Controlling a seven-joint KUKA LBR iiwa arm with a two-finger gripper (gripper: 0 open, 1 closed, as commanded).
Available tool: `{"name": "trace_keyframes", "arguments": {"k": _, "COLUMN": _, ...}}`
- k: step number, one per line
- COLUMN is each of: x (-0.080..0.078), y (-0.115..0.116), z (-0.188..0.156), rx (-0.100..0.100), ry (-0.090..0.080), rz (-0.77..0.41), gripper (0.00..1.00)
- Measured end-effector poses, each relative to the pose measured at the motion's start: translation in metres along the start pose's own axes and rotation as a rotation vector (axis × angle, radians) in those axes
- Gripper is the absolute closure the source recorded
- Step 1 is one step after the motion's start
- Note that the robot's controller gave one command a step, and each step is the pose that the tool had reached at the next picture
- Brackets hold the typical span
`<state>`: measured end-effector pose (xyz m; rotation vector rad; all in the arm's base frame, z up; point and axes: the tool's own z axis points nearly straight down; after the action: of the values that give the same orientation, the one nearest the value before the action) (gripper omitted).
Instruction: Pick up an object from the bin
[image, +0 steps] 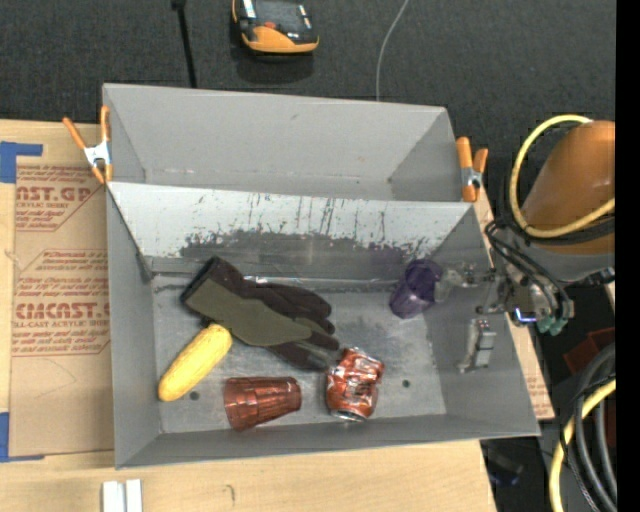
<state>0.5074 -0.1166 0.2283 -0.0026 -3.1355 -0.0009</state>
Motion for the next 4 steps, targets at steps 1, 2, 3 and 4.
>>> {"name": "trace_keyframes", "arguments": {"k": 1, "x": -0.002, "y": 0.001, "z": -0.004, "rx": 0.001, "ry": -0.008, "rz": -0.002, "gripper": 0.00}}
{"name": "trace_keyframes", "arguments": {"k": 2, "x": 0.000, "y": 0.070, "z": 0.054, "rx": 0.001, "ry": -0.011, "rz": -0.001, "gripper": 0.00}}
{"name": "trace_keyframes", "arguments": {"k": 3, "x": -0.004, "y": 0.109, "z": 0.079, "rx": -0.003, "ry": -0.004, "rz": 0.017, "gripper": 0.00}}
{"name": "trace_keyframes", "arguments": {"k": 4, "x": 0.010, "y": 0.096, "z": 0.100, "rx": 0.001, "ry": -0.007, "rz": -0.213, "gripper": 0.00}}
